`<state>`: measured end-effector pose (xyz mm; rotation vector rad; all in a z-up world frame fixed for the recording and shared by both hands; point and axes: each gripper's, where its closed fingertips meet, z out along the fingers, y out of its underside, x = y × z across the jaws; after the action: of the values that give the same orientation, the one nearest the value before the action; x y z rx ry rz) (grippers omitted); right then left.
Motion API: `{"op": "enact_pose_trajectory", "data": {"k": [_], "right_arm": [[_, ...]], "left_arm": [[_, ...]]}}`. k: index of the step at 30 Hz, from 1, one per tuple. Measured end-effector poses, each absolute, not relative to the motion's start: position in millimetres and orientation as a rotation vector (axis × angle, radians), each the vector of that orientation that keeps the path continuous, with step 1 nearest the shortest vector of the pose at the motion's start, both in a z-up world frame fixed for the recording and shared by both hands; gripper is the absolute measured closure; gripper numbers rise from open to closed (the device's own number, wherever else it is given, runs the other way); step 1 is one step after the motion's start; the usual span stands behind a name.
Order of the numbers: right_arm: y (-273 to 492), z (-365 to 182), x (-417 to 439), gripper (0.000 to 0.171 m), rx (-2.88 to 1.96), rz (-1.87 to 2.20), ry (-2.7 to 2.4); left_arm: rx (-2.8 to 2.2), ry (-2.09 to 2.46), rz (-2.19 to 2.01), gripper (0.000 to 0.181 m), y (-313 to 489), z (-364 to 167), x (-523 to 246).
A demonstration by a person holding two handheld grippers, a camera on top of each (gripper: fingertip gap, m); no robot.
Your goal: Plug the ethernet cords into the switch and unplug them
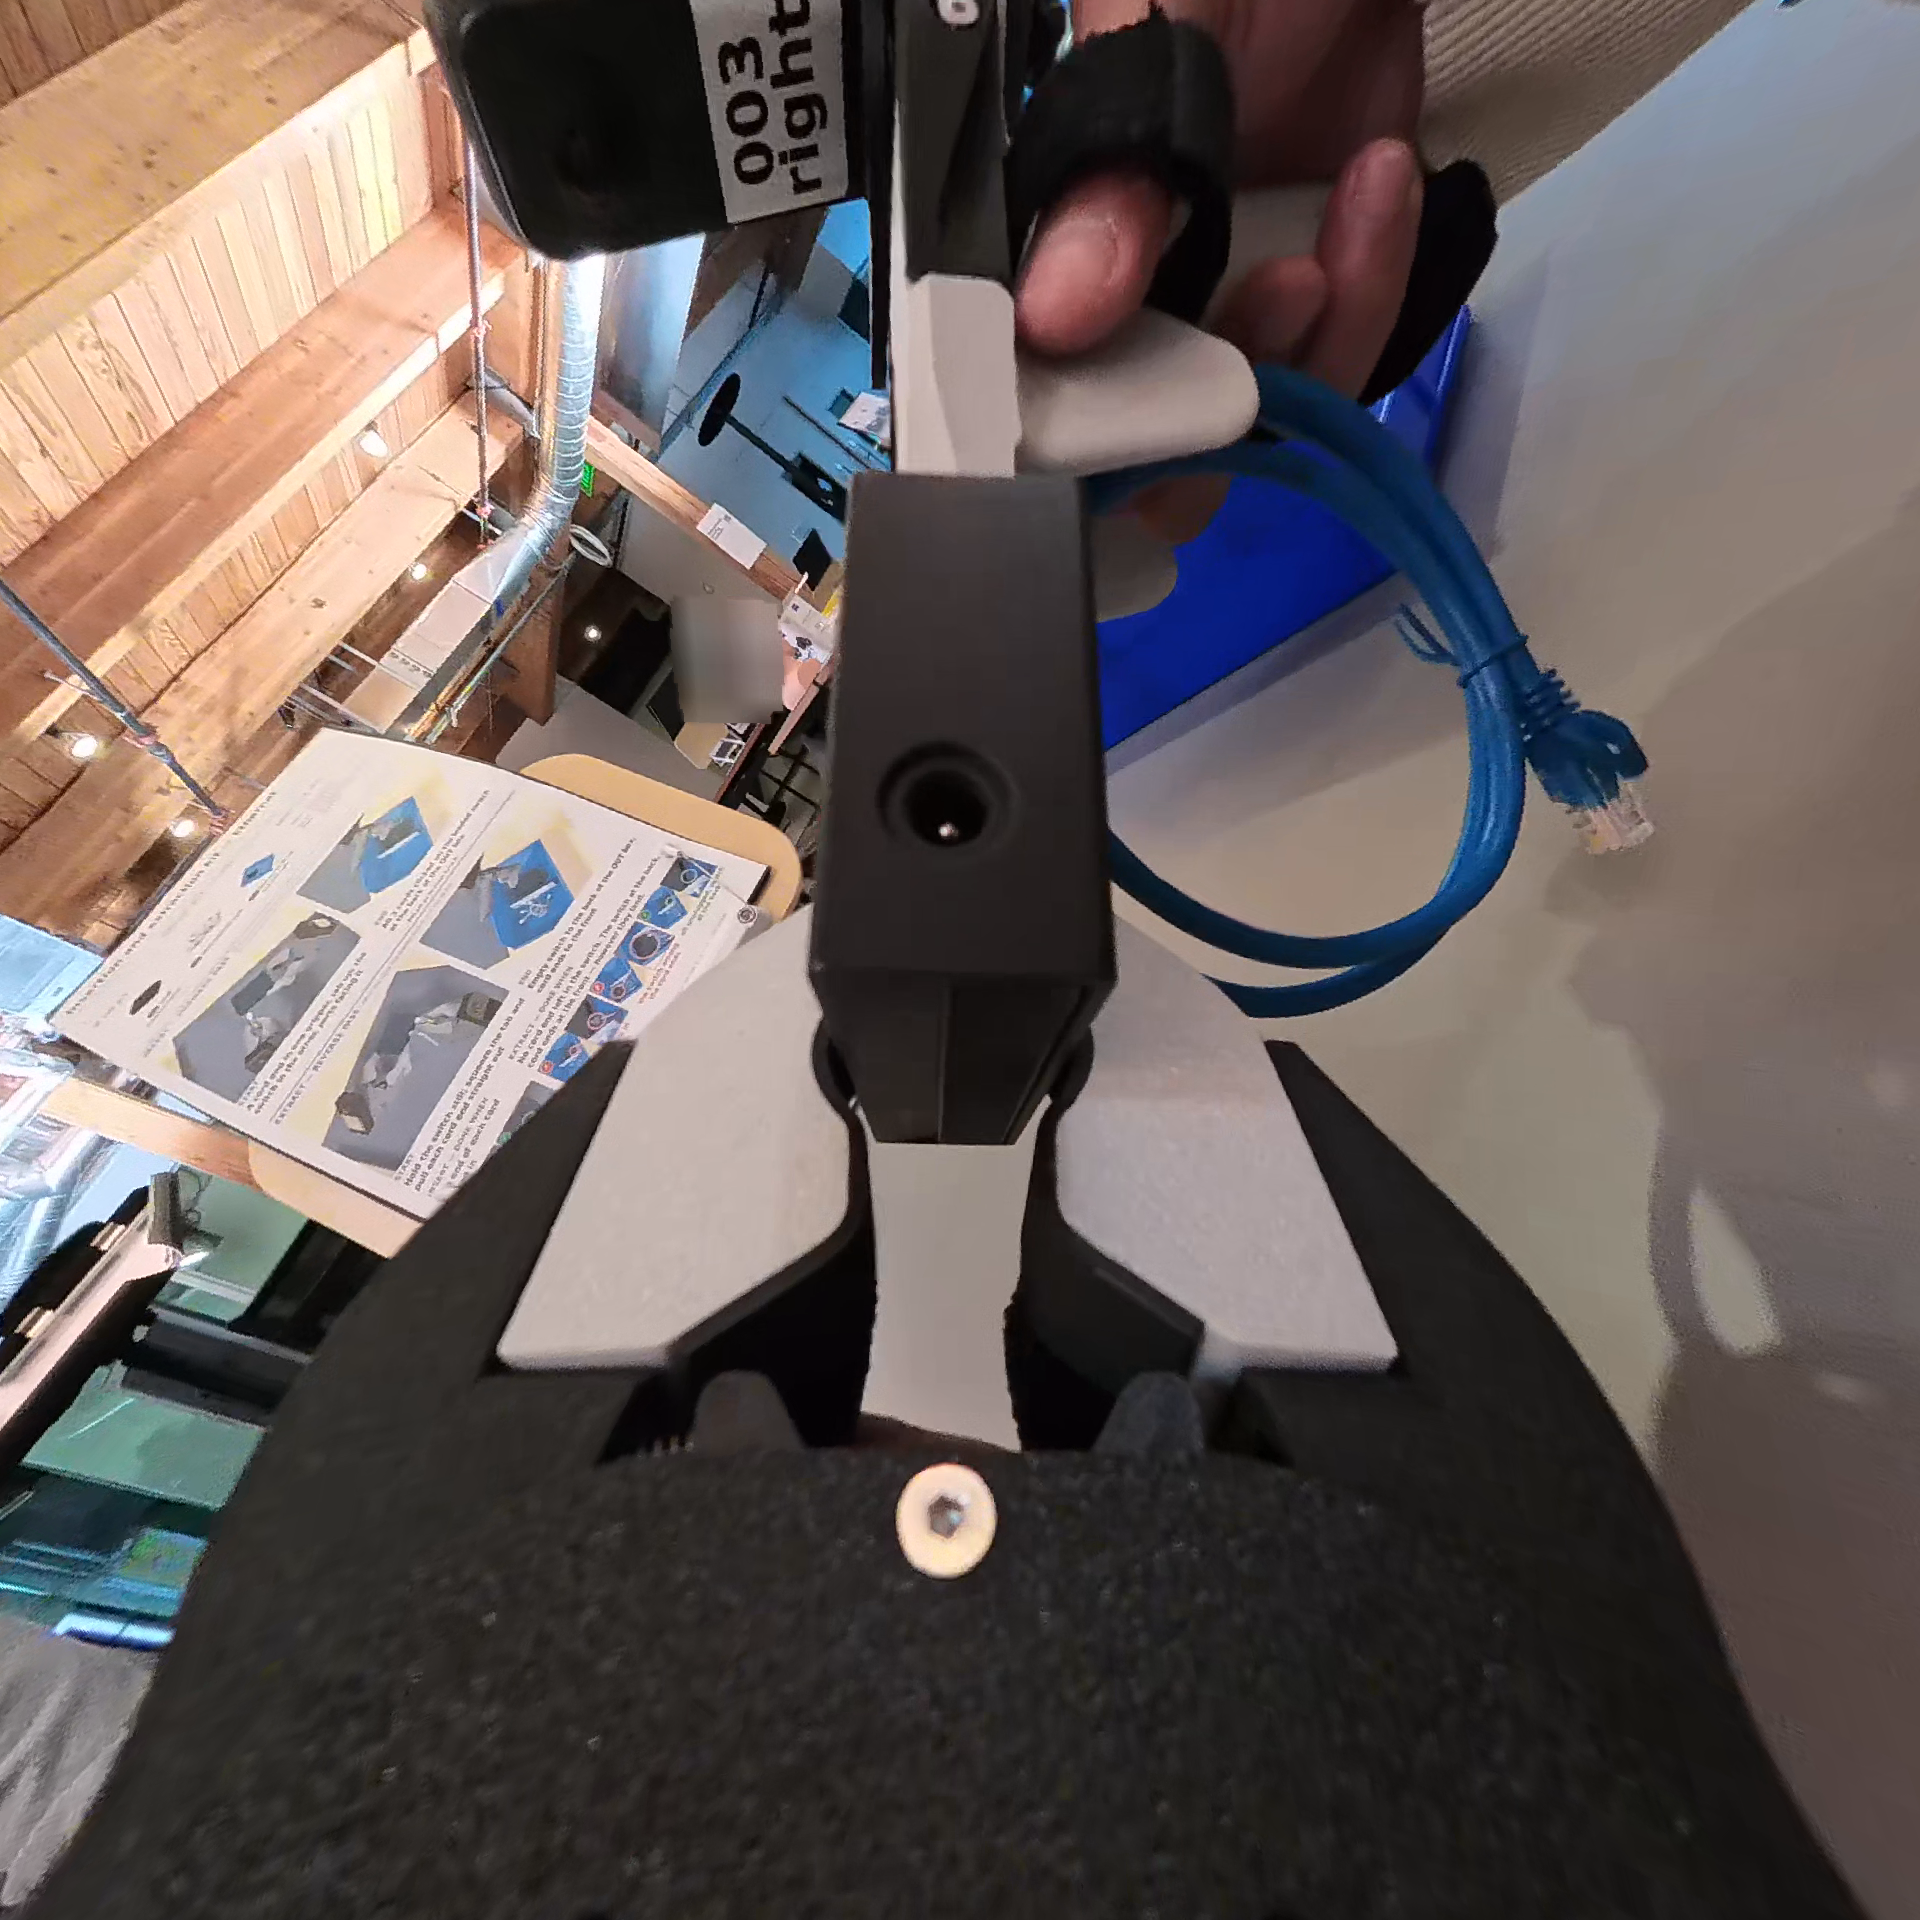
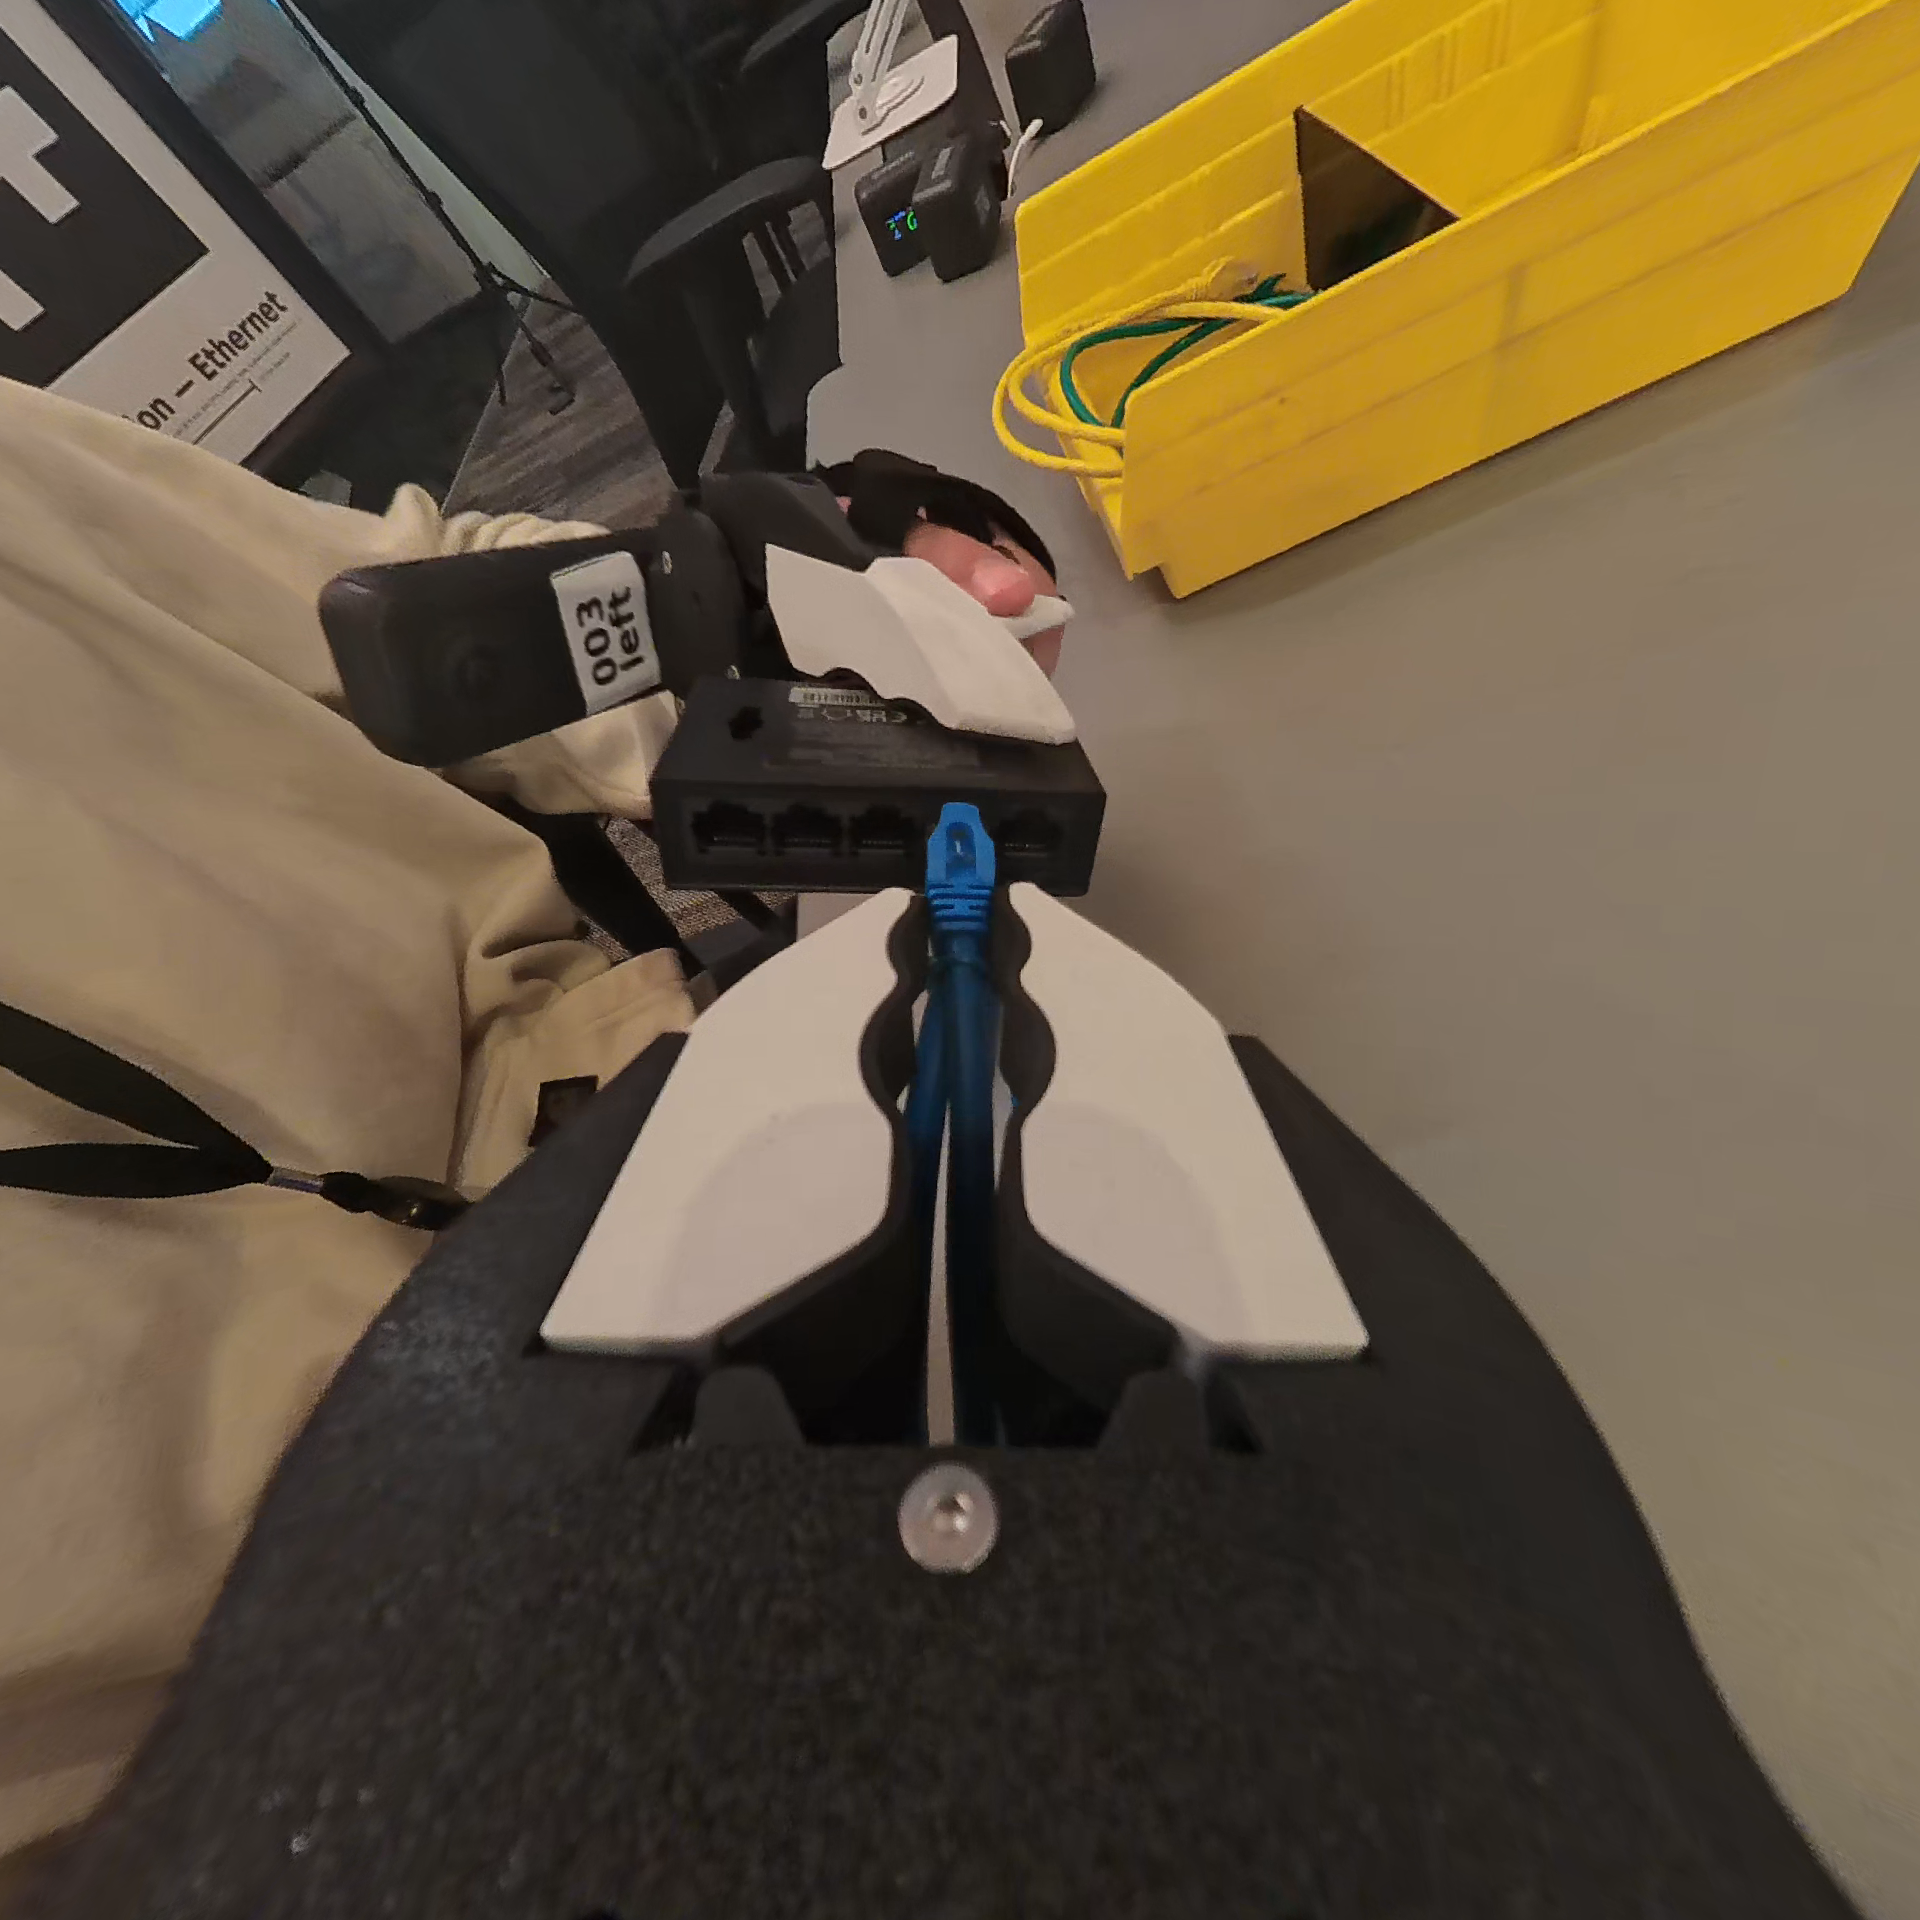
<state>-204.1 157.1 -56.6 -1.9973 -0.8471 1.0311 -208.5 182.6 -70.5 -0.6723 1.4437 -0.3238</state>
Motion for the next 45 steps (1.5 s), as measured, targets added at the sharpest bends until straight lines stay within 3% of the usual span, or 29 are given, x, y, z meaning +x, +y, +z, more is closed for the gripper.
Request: {"op": "enact_pose_trajectory", "data": {"k": [19,25,36,40,45], "right_arm": [[174,-62,-191,0.159,-2.056,0.840,-0.815],[197,-70,-156,0.159,-2.139,0.496,-0.684],[200,-88,-176,0.158,-2.166,0.393,-0.724],[195,-69,-169,0.147,-2.090,0.459,-0.766],[189,-9,-133,0.150,-1.688,0.435,-0.893]], "left_arm": [[-0.853,1.510,-0.287,0.146,207,-88,-202],[-0.882,1.509,-0.200,0.143,210,-97,-210],[-0.889,1.500,-0.064,0.154,213,-99,-202],[-0.850,1.498,-0.035,0.154,218,-100,-206],[-0.714,1.485,-0.228,0.155,205,-84,-214]]}}
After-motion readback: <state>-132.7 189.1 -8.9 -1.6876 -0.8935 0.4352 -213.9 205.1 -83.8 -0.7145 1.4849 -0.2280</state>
